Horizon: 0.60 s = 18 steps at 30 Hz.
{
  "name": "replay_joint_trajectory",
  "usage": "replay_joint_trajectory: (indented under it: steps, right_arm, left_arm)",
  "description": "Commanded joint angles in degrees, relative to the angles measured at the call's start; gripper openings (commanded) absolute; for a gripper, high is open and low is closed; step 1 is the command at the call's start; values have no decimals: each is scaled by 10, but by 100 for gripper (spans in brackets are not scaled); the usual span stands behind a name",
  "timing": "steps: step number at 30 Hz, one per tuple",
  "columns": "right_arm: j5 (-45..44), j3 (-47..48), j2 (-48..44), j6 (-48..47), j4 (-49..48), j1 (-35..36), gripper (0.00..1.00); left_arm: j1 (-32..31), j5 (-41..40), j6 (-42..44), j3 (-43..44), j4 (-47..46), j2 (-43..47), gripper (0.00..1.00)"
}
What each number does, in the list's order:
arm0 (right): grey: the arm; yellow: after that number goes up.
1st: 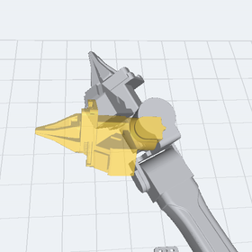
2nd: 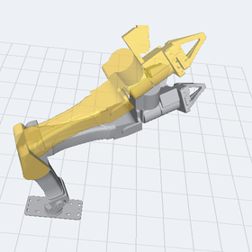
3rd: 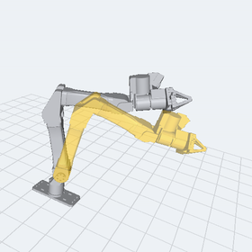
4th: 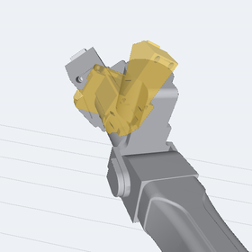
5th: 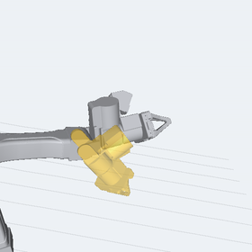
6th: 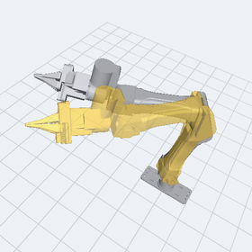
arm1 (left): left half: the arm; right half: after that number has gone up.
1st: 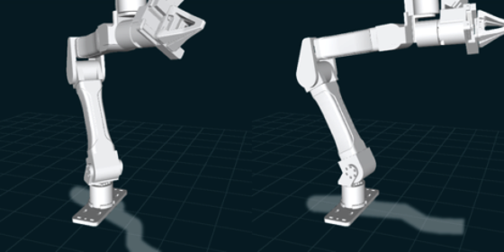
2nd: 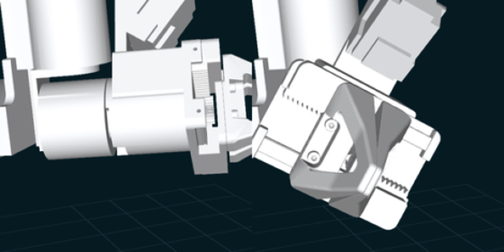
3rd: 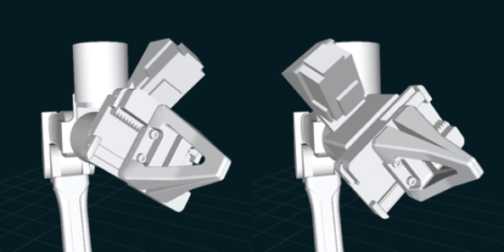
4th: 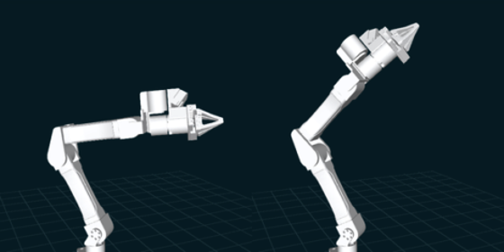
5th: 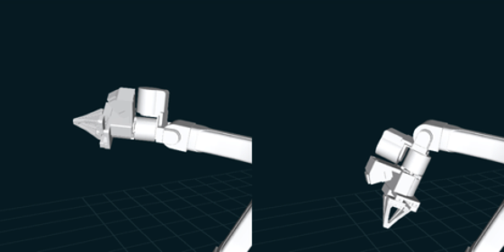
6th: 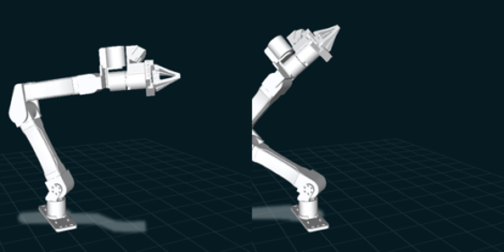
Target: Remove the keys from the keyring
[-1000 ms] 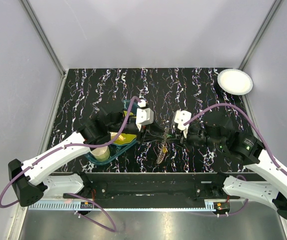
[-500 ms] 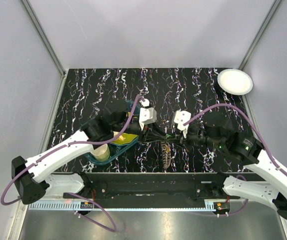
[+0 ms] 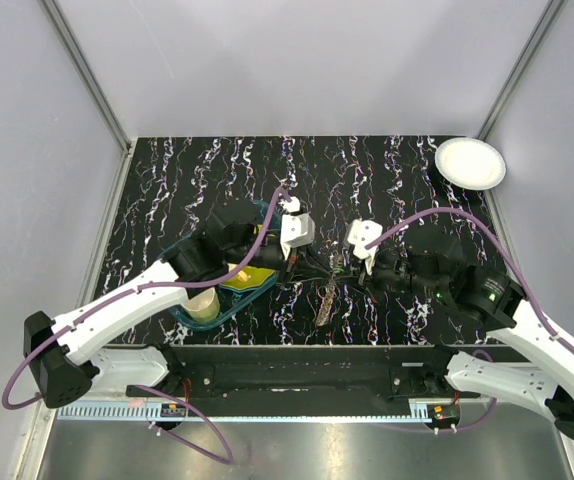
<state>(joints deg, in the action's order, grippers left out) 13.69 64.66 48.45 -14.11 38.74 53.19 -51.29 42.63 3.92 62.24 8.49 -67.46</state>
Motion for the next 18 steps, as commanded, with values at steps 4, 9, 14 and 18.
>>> replay_joint_trajectory:
  steps: [4, 9, 14, 18]
  right_arm:
    - [-44, -6, -34, 30, -53, 0, 0]
    - [-48, -11, -34, 33, -53, 0, 0]
    - [-49, -12, -31, 32, -53, 0, 0]
    - [-41, -10, -29, 32, -60, 0, 0]
  left_arm:
    - [-3, -38, 6, -33, -59, 51, 0]
    - [-4, -47, 18, -35, -60, 58, 0]
    - [-5, -38, 28, -36, -59, 60, 0]
    - [-7, -41, 42, -42, -59, 61, 0]
